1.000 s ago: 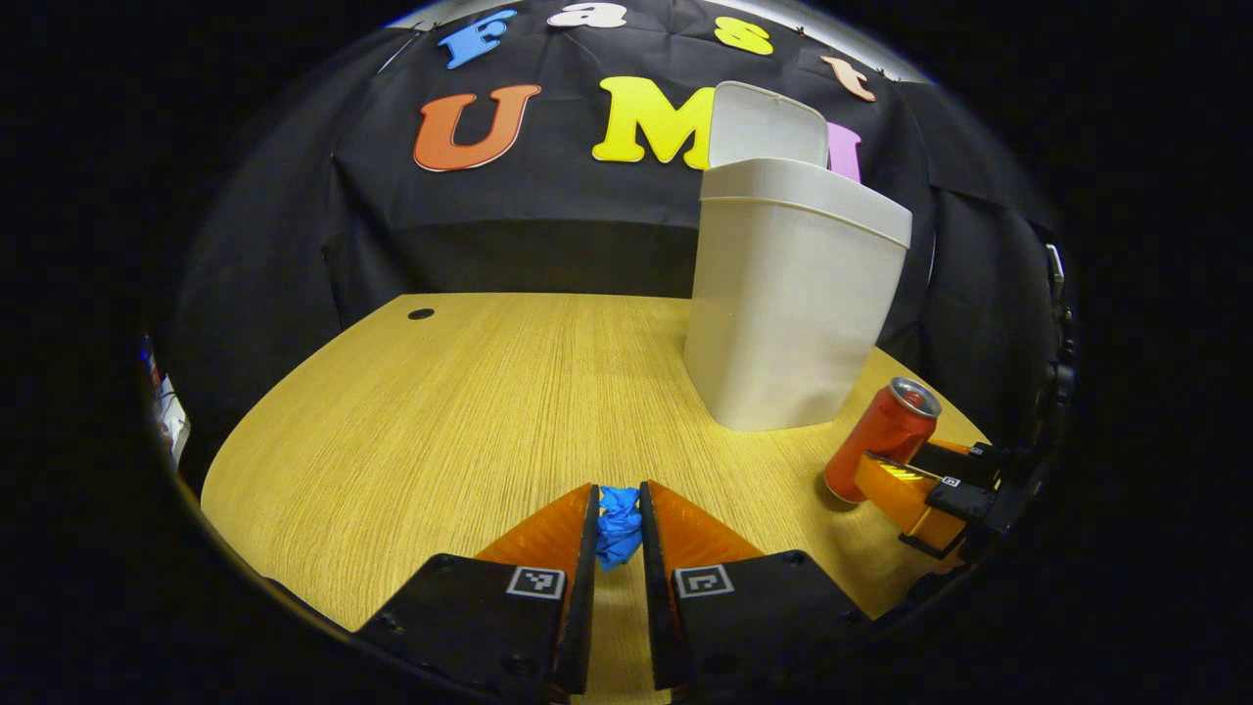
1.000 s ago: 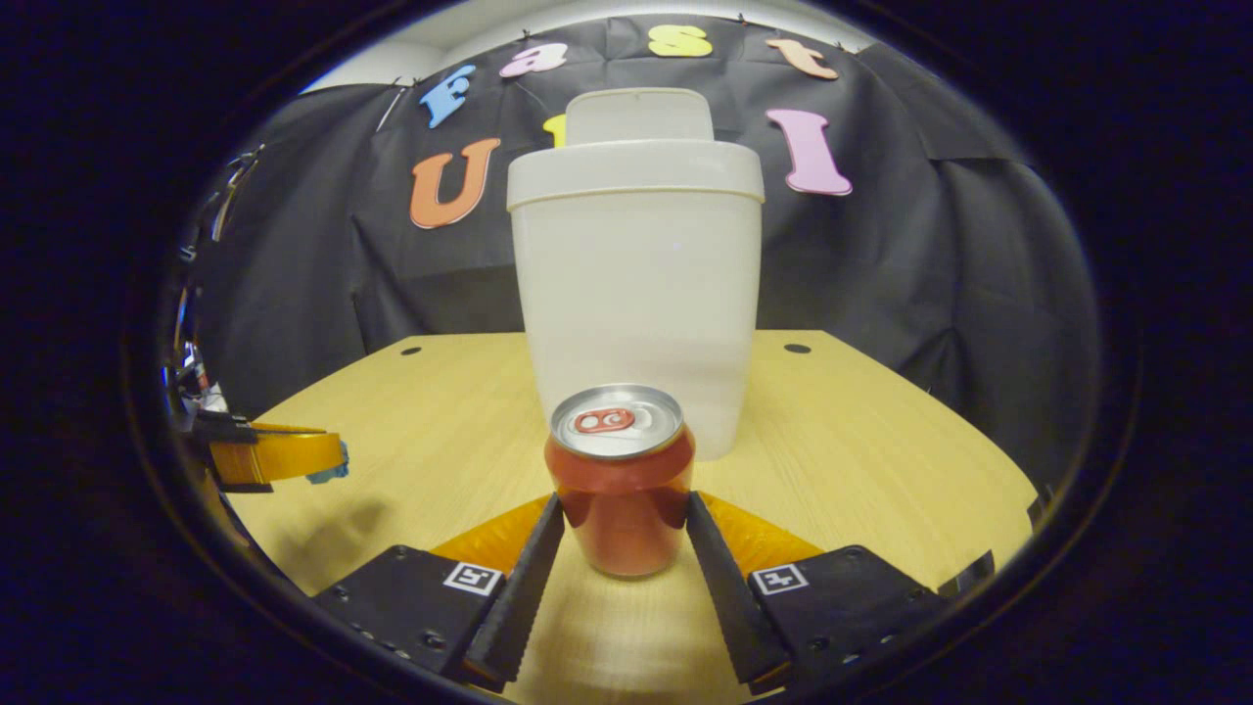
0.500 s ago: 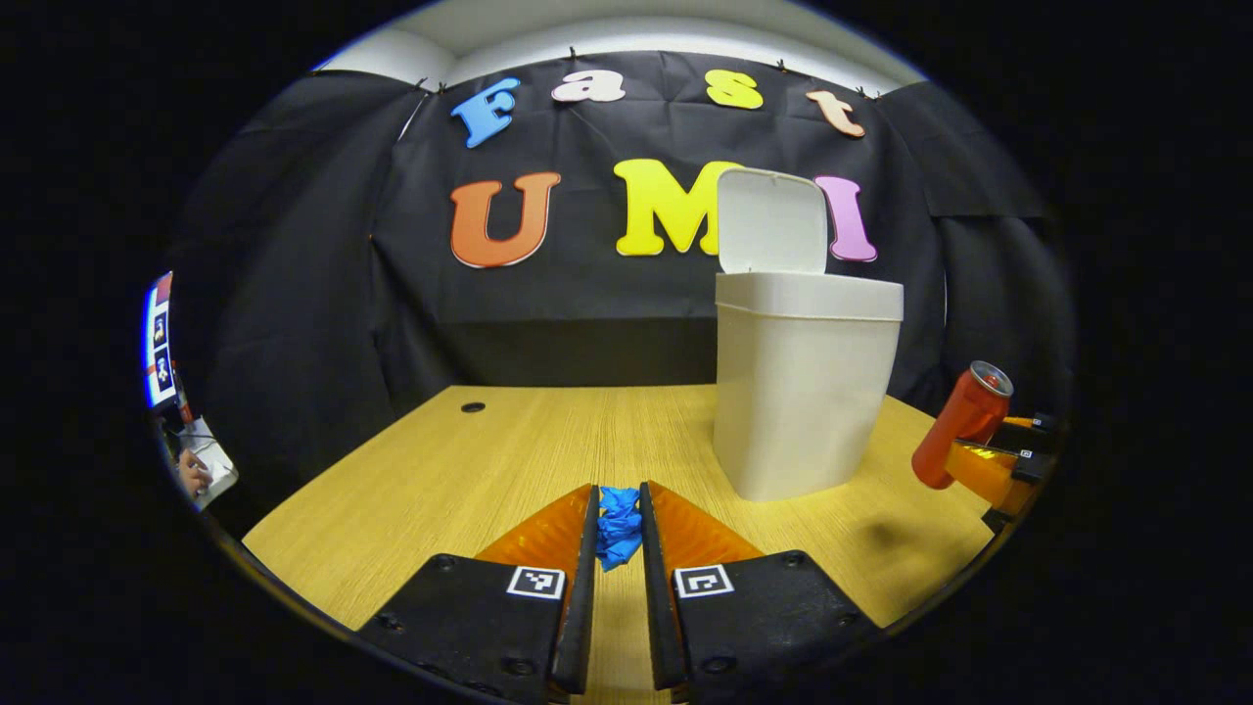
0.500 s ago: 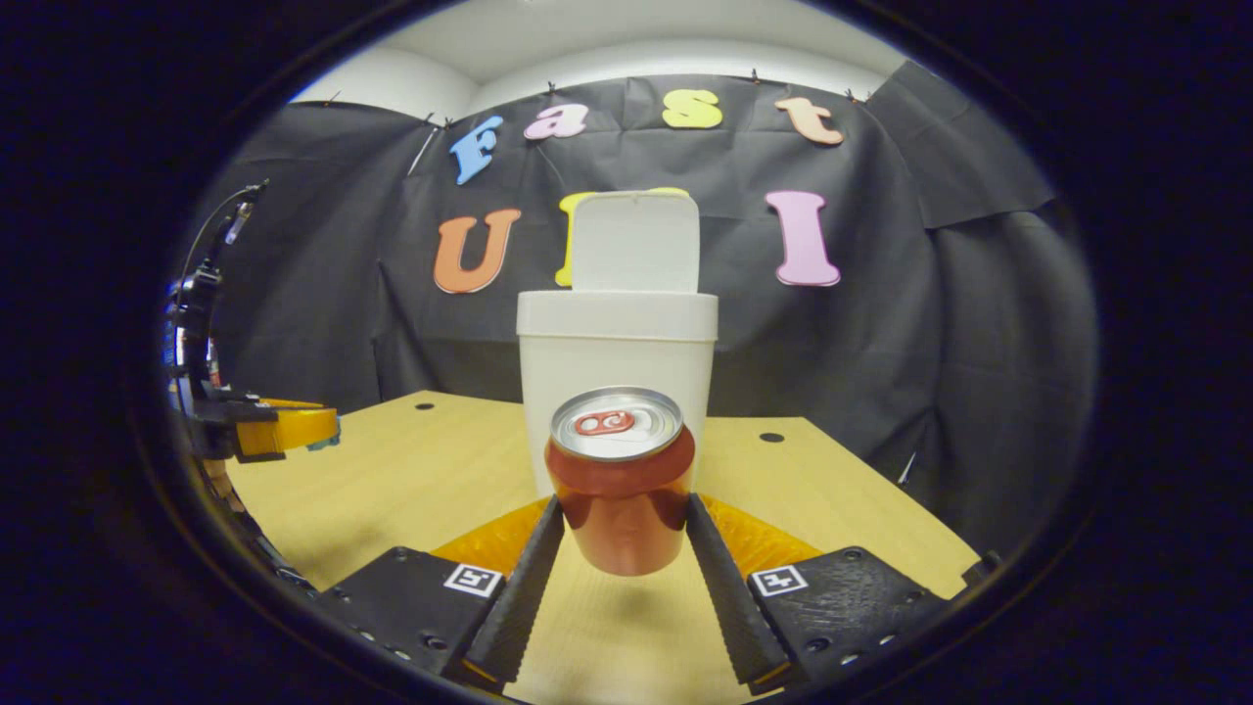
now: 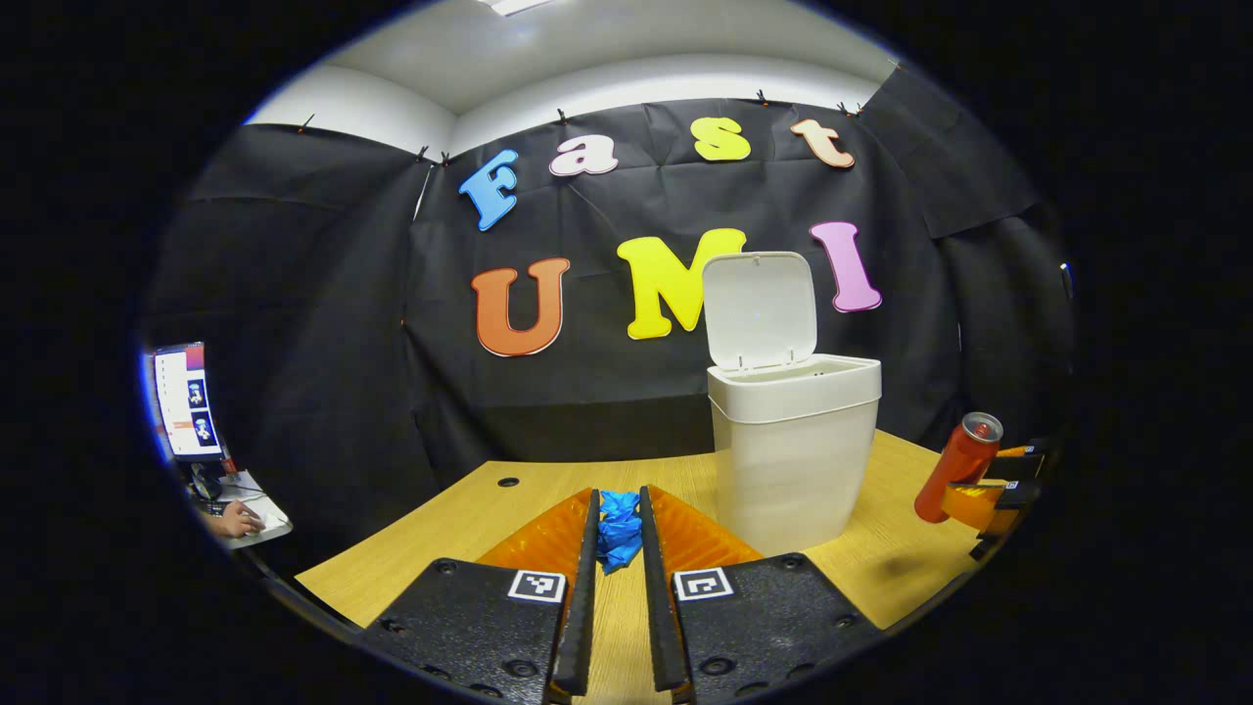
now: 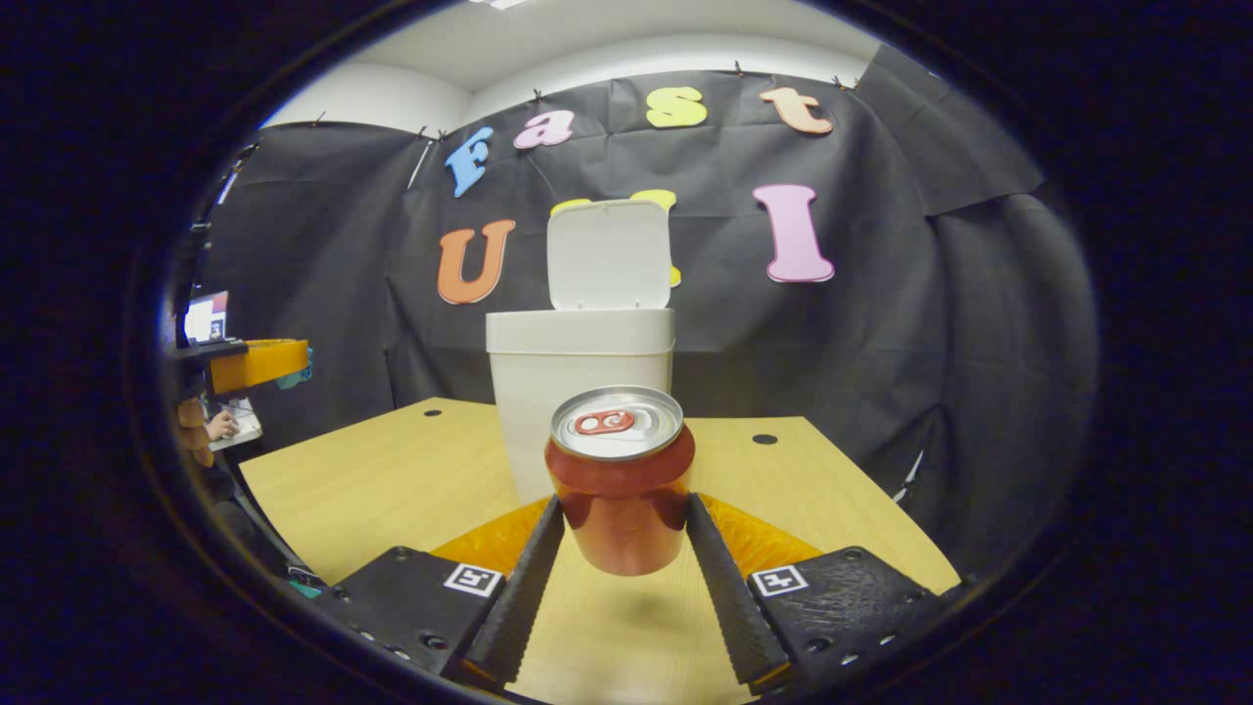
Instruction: Press the lid of the desktop garbage bin to open it, pick up the crumpled paper on the desktop and throw it into the bin, then pick up the pop can on the desktop and drop it into the bin, and finally close the garbage bin lid.
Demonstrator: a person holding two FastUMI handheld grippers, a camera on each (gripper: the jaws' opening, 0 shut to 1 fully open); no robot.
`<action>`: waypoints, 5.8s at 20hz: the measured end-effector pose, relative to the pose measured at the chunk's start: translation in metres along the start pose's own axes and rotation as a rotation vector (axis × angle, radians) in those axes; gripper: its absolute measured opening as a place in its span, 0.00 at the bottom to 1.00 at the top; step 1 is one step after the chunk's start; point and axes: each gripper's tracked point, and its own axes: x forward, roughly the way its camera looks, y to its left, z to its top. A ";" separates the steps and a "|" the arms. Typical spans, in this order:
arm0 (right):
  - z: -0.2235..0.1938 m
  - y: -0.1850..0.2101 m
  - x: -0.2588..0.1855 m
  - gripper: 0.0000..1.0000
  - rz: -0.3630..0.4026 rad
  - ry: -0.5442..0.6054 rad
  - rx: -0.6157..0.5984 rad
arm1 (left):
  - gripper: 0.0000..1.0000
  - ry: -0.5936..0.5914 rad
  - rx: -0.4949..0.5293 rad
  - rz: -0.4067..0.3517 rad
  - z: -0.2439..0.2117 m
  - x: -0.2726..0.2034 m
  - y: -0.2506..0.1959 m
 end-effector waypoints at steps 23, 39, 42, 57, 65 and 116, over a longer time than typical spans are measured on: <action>-0.022 -0.070 -0.039 0.77 -0.013 0.030 0.214 | 0.27 -0.180 -0.115 -0.168 0.113 0.196 -0.142; -0.045 -0.130 -0.043 0.77 -0.125 0.032 0.221 | 0.97 -0.138 -0.086 -0.311 0.111 0.171 -0.221; -0.042 -0.130 -0.054 0.77 -0.132 0.018 0.189 | 0.98 -0.145 -0.096 -0.303 0.118 0.140 -0.209; 0.000 -0.081 -0.068 0.77 -0.211 -0.093 0.072 | 0.98 -0.077 -0.137 -0.038 0.010 0.018 -0.048; 0.005 -0.039 -0.064 0.77 -0.235 -0.075 0.029 | 0.98 -0.063 -0.181 -0.099 -0.014 0.002 -0.032; 0.251 0.112 0.210 0.77 -0.154 -0.085 -0.137 | 0.99 -0.016 -0.207 -0.132 -0.028 0.002 -0.004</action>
